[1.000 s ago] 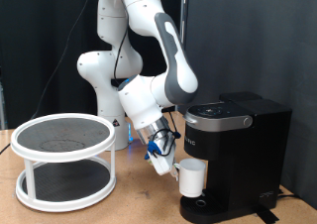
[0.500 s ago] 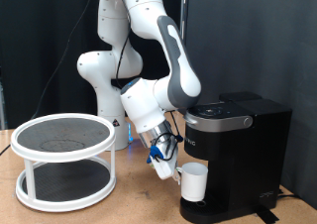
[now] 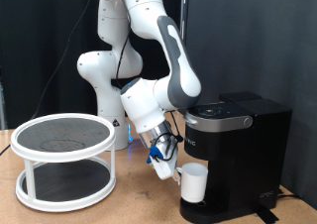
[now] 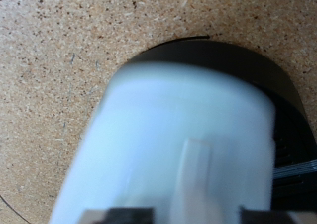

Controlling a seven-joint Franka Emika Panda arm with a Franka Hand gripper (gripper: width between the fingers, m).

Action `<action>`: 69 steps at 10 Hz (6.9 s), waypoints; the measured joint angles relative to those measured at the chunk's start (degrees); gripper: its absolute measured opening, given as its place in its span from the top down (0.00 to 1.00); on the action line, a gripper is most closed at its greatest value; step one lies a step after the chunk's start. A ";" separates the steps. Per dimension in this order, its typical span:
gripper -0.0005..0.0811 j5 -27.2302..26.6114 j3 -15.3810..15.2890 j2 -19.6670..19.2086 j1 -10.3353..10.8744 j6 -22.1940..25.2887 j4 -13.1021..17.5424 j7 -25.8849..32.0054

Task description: Make a cup of coffee with the keurig machine

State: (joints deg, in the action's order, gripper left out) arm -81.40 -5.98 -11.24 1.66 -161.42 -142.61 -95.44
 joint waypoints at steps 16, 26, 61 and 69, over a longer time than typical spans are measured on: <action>0.09 9.49 3.69 1.19 -2.91 4.98 -6.30 -0.80; 0.09 -7.93 0.81 1.26 -2.89 7.33 -5.25 14.63; 0.09 6.58 1.54 26.33 -5.65 32.89 -18.21 7.90; 0.09 4.30 4.37 42.50 -5.67 43.27 -17.88 3.33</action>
State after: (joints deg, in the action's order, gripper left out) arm -77.10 -1.61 31.27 -4.02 -118.15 -160.49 -92.11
